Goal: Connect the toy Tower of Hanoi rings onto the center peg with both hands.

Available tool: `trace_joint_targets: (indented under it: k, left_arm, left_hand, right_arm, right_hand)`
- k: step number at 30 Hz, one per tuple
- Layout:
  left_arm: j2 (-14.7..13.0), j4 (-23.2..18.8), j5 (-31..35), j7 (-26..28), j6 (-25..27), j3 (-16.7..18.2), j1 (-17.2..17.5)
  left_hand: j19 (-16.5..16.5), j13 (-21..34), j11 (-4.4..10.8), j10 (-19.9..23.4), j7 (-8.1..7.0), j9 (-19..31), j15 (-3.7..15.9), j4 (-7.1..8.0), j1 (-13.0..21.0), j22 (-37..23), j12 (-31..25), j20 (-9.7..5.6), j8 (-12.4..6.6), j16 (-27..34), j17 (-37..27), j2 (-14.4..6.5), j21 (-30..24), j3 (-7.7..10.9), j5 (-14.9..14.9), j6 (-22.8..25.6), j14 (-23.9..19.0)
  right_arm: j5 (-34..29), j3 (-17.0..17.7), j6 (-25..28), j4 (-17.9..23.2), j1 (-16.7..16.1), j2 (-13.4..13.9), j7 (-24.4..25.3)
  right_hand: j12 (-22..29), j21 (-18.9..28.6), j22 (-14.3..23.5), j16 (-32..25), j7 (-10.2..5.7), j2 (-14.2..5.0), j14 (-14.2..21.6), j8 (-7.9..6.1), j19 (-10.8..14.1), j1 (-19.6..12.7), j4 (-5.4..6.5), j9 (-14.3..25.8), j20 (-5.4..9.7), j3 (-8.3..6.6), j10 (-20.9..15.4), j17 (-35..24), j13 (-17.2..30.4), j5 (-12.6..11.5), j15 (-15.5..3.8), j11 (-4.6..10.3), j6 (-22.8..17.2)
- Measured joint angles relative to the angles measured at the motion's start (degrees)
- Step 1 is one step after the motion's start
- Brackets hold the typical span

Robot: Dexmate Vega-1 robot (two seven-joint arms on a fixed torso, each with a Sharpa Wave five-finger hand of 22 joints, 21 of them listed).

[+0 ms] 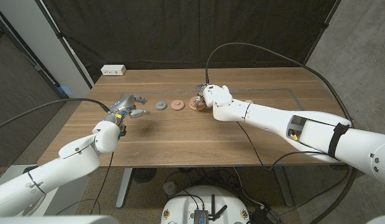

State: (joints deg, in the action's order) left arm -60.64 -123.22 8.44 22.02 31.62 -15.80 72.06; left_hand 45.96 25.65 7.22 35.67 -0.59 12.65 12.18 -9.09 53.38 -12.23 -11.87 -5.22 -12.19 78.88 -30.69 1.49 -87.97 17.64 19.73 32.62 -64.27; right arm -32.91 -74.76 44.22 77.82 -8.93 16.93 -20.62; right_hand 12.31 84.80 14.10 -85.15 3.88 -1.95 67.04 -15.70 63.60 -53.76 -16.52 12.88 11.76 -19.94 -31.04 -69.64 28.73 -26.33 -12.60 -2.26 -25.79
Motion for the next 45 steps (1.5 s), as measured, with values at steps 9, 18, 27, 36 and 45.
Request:
trace_joint_targets:
  k: [9, 18, 27, 36, 45]
  left_arm:
    - [0.0, 0.3, 0.1, -0.2, 0.0, -0.6, -0.7]
    - [0.3, 0.7, 0.2, -0.3, -0.4, -1.0, -1.2]
    - [0.4, 0.9, 0.2, -0.3, -0.6, -1.0, -1.2]
    - [0.4, 1.0, 0.0, 0.0, -0.7, -1.0, -1.2]
    - [0.5, 1.1, 0.0, 0.0, -0.7, -1.0, -1.2]
  left_hand:
    - [0.0, 0.0, 0.0, 0.0, 0.0, 0.0, 0.0, -0.16, -0.1, 0.0, 0.0, 0.0, 0.0, 0.0, 0.0, -0.1, 0.0, 0.48, 0.0, 0.0, 0.0]
    - [0.0, 0.0, 0.0, 0.0, 0.0, 0.0, 0.0, -0.16, -0.1, 0.0, 0.0, 0.0, 0.0, 0.0, 0.0, -0.1, 0.0, 0.47, 0.0, 0.0, 0.0]
    - [0.0, 0.0, 0.0, 0.0, 0.0, 0.0, 0.0, -0.16, -0.1, 0.0, 0.0, 0.0, 0.0, 0.0, 0.0, -0.1, 0.0, 0.47, 0.0, 0.0, 0.0]
    - [0.0, 0.0, 0.0, 0.0, 0.0, 0.0, 0.0, -0.16, -0.1, 0.1, 0.0, 0.0, 0.0, 0.0, 0.0, -0.1, -0.2, 0.47, 0.0, 0.0, 0.0]
    - [0.0, 0.0, 0.0, 0.0, -0.03, 0.0, 0.0, -0.16, -0.1, 0.1, 0.0, 0.0, 0.0, 0.0, 0.0, -0.1, -0.2, 0.47, 0.0, 0.4, 0.0]
  right_arm:
    - [0.1, -0.6, 0.6, 0.3, 0.1, 0.5, -0.8]
    - [-0.4, -1.4, 0.7, 0.5, 0.6, 0.8, -1.8]
    - [-1.4, -2.2, 0.7, 0.5, 1.0, 1.0, -2.7]
    - [-2.1, -2.6, 0.2, 0.5, 1.3, 1.1, -3.4]
    - [-2.7, -2.4, -0.3, 0.9, 1.2, 1.4, -3.7]
  right_hand:
    - [-1.0, 0.0, -0.6, 0.9, -1.12, 0.77, -0.8, 0.67, -0.7, 2.0, 0.02, 0.0, -0.2, 0.02, 1.4, 0.2, 0.5, 0.3, 0.01, 1.4, 1.1]
    - [-1.6, -0.3, -1.3, 2.7, -2.66, 3.86, -2.2, 2.49, -1.3, 6.2, 5.25, 1.2, -0.42, -3.57, 3.5, 0.7, 3.9, 2.6, -0.07, 3.52, 2.7]
    - [-2.0, -0.9, -1.6, 4.7, -5.48, 6.7, -3.7, 4.17, -2.0, 6.6, 7.46, 0.9, -0.99, -5.36, 4.1, 1.0, 2.9, 5.5, 0.89, 7.21, 3.6]
    - [-2.1, -1.2, -1.6, 6.0, -5.19, 7.75, -4.4, 4.87, -2.6, 7.1, 7.35, 0.6, -1.34, -5.25, 6.9, 1.1, 2.4, 7.3, 1.12, 5.63, 6.9]
    - [-1.9, -1.2, -1.6, 6.5, -4.79, 7.76, -4.4, 5.08, -3.1, 7.1, 7.35, 0.6, -1.44, -5.25, 7.7, 1.2, 2.3, 7.9, 1.12, 5.85, 7.3]
